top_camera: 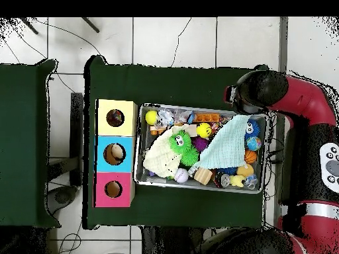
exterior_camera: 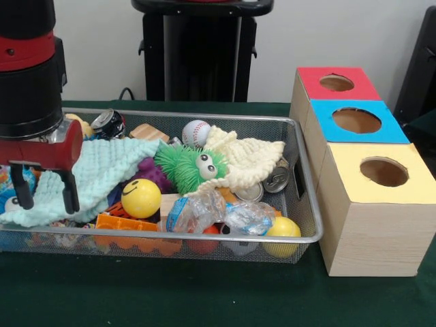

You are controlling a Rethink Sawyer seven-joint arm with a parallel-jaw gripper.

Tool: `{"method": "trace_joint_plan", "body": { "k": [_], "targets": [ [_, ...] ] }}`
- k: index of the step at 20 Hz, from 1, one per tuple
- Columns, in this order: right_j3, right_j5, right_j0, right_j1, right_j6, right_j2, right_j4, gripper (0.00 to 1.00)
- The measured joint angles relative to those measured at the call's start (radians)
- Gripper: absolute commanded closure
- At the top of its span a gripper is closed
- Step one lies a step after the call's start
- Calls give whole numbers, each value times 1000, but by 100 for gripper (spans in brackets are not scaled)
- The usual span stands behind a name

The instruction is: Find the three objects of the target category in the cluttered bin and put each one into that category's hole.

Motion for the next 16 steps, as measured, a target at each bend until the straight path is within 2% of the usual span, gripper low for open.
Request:
{"method": "trace_joint_plan", "body": {
  "k": [16],
  "targets": [
    [28,0,-1,-4,0,0,0,0]
  ]
}}
